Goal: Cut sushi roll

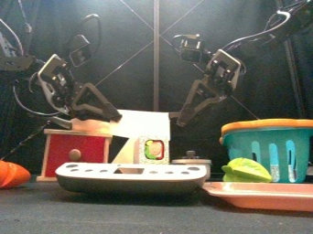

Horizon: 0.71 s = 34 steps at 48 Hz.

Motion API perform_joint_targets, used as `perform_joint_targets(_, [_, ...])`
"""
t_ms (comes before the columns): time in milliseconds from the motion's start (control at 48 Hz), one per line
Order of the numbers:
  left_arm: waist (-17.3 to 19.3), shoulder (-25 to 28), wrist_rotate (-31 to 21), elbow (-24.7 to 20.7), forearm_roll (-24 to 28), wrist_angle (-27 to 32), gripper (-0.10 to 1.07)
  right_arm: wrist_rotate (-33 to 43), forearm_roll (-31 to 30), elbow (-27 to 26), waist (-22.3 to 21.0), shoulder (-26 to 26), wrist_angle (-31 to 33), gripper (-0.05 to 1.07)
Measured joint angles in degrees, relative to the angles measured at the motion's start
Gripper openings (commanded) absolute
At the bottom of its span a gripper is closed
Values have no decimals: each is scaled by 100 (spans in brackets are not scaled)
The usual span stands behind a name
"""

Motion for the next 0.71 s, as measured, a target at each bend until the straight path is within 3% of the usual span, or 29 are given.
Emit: perform_joint_targets(708, [-571, 123, -44, -141, 9, 0, 30, 62, 9, 176, 527, -281, 0, 50])
